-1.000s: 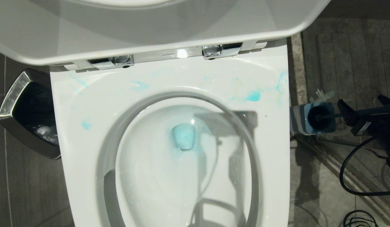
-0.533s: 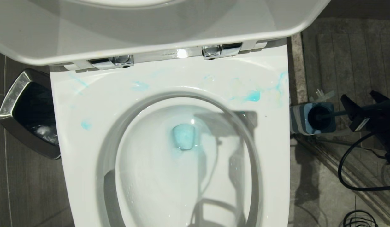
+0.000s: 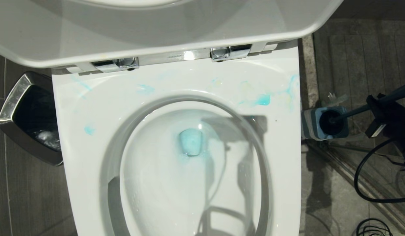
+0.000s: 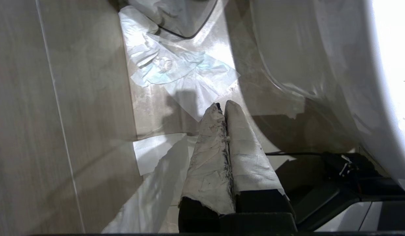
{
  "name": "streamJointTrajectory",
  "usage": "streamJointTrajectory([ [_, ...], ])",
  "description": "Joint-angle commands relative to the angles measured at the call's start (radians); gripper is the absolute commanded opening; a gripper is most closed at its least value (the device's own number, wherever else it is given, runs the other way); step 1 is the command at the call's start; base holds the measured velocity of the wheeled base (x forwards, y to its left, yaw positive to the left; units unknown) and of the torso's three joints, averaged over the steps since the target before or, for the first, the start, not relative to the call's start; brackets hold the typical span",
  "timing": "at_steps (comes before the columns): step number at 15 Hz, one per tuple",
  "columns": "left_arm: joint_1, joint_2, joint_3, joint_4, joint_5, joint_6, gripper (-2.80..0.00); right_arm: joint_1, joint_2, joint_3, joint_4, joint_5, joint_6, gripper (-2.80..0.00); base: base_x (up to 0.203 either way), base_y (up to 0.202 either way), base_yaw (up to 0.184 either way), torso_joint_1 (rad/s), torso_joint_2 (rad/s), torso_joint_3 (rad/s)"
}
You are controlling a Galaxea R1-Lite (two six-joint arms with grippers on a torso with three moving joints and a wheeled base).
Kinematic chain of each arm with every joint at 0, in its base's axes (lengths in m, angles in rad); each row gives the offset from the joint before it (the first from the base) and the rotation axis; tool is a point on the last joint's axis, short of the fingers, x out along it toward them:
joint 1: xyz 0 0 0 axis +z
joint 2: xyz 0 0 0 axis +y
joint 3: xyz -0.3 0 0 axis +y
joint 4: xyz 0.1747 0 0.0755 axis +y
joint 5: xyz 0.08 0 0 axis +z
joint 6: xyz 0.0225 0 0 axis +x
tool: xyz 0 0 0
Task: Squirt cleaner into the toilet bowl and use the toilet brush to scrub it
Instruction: Scrub the toilet bowl
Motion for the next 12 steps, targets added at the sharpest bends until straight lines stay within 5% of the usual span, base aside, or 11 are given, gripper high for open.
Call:
streamJointTrajectory([
  [1, 0.0, 0.001, 0.0, 0.0, 0.0, 0.0, -2.8, -0.001, -0.013, 0.014, -0.008, -0.002, -0.014, -2.8, 0.0, 0.0, 0.0, 0.0, 0.0, 0.0],
  [8, 0.0, 0.001, 0.0, 0.0, 0.0, 0.0, -2.8, 0.0, -0.142, 0.028, 0.015, 0.054, -0.025, -2.8, 0.0, 0.0, 0.0, 0.0, 0.0, 0.0],
  [12, 0.0, 0.001, 0.0, 0.0, 0.0, 0.0, -2.8, 0.0, -0.326, -0.058, 0.316, 0.063, -0.011, -2.8, 0.0, 0.0, 0.0, 0.0, 0.0, 0.0],
])
